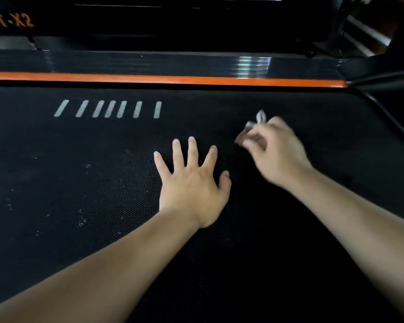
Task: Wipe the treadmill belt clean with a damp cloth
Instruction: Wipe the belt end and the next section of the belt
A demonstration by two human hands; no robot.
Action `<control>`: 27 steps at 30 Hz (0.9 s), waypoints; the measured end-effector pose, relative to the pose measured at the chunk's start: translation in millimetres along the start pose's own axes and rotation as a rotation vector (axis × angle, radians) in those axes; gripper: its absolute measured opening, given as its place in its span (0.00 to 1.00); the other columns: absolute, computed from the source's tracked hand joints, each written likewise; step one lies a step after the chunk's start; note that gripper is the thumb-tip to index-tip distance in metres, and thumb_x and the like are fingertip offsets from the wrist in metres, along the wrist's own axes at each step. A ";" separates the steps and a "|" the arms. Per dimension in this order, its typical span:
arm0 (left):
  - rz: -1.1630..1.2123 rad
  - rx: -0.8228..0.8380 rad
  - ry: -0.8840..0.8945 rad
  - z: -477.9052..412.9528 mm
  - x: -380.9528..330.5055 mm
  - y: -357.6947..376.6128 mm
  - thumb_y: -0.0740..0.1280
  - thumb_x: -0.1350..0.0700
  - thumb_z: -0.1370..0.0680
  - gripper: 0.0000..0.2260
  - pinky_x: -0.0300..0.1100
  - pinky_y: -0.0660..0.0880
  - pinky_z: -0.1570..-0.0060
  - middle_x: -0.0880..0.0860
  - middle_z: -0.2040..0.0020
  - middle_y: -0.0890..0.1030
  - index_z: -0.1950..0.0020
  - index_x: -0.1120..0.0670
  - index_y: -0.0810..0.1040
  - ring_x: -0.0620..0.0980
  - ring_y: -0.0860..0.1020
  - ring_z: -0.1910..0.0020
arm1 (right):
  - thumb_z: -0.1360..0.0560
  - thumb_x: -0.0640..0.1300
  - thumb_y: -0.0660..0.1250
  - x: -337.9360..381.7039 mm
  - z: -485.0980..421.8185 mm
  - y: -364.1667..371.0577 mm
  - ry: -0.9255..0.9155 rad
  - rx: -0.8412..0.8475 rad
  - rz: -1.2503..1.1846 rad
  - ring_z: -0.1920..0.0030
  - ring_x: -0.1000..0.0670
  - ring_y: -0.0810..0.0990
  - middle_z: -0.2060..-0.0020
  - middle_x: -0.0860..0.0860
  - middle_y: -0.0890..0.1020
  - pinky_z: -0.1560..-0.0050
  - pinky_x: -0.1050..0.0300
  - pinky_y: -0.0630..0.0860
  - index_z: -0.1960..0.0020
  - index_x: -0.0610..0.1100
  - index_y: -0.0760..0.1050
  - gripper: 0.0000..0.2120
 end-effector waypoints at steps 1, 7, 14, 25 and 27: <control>-0.004 0.001 0.000 0.3 0.1 0.3 0.44 0.35 0.18 0.30 0.71 0.39 0.25 0.57 0.15 0.44 0.16 0.42 0.48 0.63 0.38 0.18 | 0.23 0.52 0.69 6.5 19.2 -4.0 -0.077 0.052 -0.028 0.48 0.50 0.78 0.49 0.55 0.74 0.51 0.52 0.77 0.46 0.50 0.80 0.09; -0.006 0.004 -0.007 0.0 -0.1 1.4 0.44 0.35 0.18 0.30 0.71 0.40 0.24 0.56 0.15 0.45 0.16 0.42 0.48 0.63 0.39 0.18 | 0.22 0.52 0.68 -37.0 10.2 -28.1 0.172 -0.038 0.055 0.45 0.45 0.79 0.47 0.52 0.74 0.48 0.51 0.77 0.45 0.50 0.78 0.09; -0.008 -0.002 -0.006 0.3 0.8 1.1 0.44 0.35 0.18 0.31 0.72 0.40 0.24 0.57 0.15 0.45 0.16 0.42 0.49 0.63 0.39 0.17 | 0.23 0.53 0.66 22.2 108.0 -40.0 -0.234 0.166 -0.001 0.56 0.50 0.76 0.54 0.53 0.72 0.56 0.53 0.75 0.48 0.48 0.78 0.10; -0.011 0.003 -0.018 0.6 1.7 1.3 0.44 0.35 0.18 0.31 0.71 0.38 0.24 0.56 0.15 0.45 0.16 0.42 0.49 0.63 0.39 0.17 | 0.22 0.55 0.62 29.3 153.6 -52.8 -0.224 0.219 -0.022 0.54 0.51 0.74 0.53 0.55 0.70 0.54 0.53 0.73 0.47 0.49 0.77 0.11; -0.009 0.001 -0.017 0.3 1.1 1.1 0.45 0.35 0.18 0.31 0.71 0.38 0.24 0.56 0.15 0.45 0.16 0.42 0.49 0.63 0.39 0.17 | 0.22 0.55 0.63 7.2 140.0 -57.5 -0.198 0.144 0.020 0.54 0.49 0.77 0.53 0.54 0.73 0.53 0.52 0.74 0.47 0.48 0.78 0.12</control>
Point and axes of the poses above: each hand's wrist, its own z-axis away from the middle knuckle, its own y-axis out of the palm, x = y × z, the point moved 2 cm from there along -z, towards the middle knuckle
